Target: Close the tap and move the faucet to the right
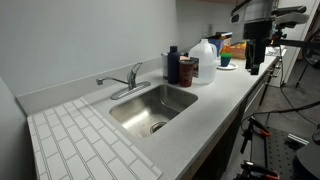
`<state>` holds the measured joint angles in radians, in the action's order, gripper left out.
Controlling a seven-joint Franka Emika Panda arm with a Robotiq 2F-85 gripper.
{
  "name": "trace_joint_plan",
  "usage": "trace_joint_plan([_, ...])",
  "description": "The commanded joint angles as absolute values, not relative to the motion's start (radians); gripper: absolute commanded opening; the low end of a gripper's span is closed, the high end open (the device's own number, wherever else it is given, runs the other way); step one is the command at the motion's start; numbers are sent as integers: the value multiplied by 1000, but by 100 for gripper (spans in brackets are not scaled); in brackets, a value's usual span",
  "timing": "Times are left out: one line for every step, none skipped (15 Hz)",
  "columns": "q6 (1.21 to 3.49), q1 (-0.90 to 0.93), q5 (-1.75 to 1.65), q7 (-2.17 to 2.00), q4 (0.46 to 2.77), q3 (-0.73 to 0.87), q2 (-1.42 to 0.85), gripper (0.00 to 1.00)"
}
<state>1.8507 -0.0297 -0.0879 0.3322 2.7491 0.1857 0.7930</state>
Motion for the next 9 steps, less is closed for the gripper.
trace_joint_plan([1857,-35,-93,330,2748,180,792,100])
trace_joint_plan([1864,-35,-96,331,2748,180,793,100])
trace_joint_plan([1867,-35,-98,332,2748,179,793,100])
trace_joint_plan([1870,-35,-99,332,2748,179,792,100])
trace_joint_plan([1870,-36,-101,332,2748,178,792,100])
trace_joint_plan([1870,-36,-102,333,2748,177,792,100])
trace_joint_plan([1871,-37,-104,332,2748,176,792,100])
trace_joint_plan([1873,-38,-105,330,2748,175,792,100])
trace_joint_plan([1871,-40,-103,322,2748,173,792,100])
